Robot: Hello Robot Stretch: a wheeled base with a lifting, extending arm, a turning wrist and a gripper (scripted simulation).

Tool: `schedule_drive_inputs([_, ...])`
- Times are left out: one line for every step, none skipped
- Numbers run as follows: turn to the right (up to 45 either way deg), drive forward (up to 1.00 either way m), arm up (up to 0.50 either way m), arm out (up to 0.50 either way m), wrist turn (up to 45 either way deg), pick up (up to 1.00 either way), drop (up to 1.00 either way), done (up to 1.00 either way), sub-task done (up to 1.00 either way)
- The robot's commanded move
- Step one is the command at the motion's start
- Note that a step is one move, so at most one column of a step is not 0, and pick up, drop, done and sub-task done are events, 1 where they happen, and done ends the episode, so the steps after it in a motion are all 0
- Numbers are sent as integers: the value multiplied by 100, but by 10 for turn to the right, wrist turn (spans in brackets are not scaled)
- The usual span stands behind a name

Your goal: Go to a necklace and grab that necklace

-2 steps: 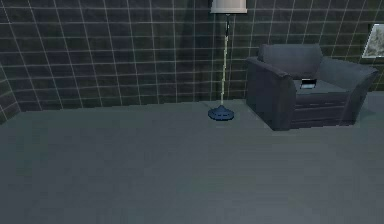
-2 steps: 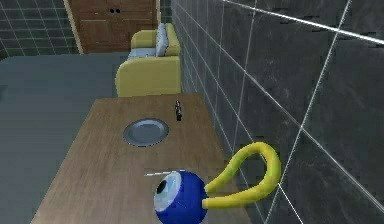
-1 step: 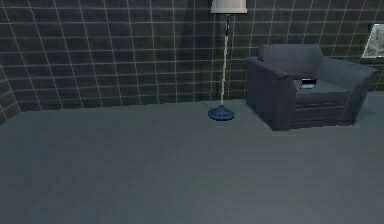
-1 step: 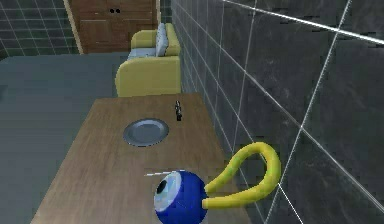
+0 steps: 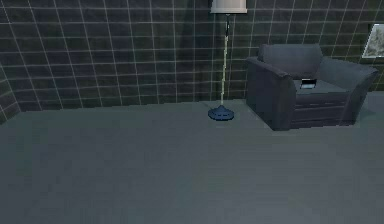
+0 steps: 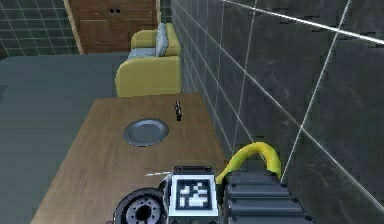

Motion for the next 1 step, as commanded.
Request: schedule_drive_inputs([0,0,0,4,0,0,0,0,0])
